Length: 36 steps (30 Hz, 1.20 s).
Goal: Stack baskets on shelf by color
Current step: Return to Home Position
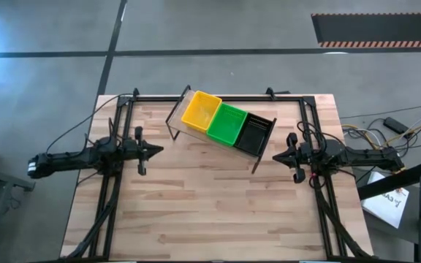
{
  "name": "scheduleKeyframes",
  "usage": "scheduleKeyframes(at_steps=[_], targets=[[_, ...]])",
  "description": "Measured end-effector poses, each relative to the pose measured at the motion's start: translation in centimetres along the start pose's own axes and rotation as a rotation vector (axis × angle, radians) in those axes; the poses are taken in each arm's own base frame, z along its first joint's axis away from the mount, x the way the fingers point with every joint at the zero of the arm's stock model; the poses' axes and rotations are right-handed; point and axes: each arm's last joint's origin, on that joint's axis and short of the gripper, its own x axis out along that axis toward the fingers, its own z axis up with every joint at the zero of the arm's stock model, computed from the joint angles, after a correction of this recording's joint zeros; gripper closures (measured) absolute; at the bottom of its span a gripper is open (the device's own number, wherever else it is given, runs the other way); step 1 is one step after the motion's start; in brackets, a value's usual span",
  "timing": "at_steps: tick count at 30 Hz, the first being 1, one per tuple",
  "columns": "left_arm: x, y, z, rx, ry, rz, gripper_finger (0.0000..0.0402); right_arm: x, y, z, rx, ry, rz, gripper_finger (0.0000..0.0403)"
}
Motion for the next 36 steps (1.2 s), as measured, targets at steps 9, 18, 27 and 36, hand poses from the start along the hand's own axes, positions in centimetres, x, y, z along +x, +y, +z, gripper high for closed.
scheduleKeyframes(at_steps=[9,18,27,36], targets=[[0.21,-0.03,-0.29,0.001,0.033,-0.003,0.0402,0.00,0.00,0.00,-0.001,0.000,0.000,0.0394],[0.38,-0.06,-0.53,0.002,0.062,-0.006,0.0402,0.00,0.00,0.00,-0.002,0.000,0.000,0.0394],[0.53,-0.09,-0.74,0.003,0.087,-0.009,0.0402,0.00,0.00,0.00,-0.002,0.000,0.000,0.0394],[0.63,-0.12,-0.91,0.003,0.106,-0.014,0.0402,0.00,0.00,0.00,-0.001,0.000,0.000,0.0394]])
